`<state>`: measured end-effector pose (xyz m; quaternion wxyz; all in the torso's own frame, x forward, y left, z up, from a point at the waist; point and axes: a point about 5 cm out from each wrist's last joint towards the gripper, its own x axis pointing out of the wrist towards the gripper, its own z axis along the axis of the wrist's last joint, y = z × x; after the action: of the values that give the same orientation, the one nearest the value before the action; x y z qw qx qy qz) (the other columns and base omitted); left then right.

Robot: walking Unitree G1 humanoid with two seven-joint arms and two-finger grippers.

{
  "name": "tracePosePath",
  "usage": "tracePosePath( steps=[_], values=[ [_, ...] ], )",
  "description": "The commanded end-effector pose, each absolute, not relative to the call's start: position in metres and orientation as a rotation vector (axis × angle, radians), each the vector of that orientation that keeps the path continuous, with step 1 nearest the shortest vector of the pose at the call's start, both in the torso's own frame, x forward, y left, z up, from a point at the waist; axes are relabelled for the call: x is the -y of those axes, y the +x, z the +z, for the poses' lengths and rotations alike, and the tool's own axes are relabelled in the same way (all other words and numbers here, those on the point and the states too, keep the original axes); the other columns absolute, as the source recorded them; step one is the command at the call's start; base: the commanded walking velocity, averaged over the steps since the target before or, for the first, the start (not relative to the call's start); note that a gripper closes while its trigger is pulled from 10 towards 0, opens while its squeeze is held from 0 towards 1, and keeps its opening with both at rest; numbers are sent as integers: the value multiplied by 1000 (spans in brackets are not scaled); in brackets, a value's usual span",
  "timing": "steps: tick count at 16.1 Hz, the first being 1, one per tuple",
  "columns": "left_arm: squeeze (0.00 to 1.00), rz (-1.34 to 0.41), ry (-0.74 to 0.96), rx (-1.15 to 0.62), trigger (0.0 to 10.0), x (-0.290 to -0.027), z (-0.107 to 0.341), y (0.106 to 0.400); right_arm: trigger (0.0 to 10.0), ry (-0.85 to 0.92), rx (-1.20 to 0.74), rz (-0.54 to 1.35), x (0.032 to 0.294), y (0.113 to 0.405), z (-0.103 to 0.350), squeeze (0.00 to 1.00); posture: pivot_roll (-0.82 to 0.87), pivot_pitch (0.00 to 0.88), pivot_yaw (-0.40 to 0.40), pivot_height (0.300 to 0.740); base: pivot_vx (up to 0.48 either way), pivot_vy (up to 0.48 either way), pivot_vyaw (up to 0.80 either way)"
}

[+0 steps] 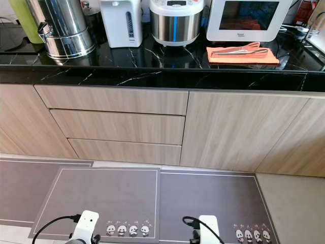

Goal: Kitchen organization

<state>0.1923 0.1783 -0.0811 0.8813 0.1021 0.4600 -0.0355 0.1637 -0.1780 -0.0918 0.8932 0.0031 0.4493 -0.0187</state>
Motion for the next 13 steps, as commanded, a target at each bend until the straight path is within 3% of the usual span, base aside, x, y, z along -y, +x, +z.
tracePosePath(
  steps=[1,6,13],
  values=[
    [0,-72,228,-964,10000,-179,-81,192,10000,13,-920,-56,183,163,-91,0,-100,0,11,740,0,0,0],
    [0,-70,222,-963,10000,-180,-81,192,10000,-6,-905,-92,223,163,-84,0,-101,0,14,740,0,0,0],
    [0,-70,218,-963,10000,-179,-82,191,10000,0,-908,-82,217,170,-83,0,-102,0,7,740,0,0,0]
  ],
)
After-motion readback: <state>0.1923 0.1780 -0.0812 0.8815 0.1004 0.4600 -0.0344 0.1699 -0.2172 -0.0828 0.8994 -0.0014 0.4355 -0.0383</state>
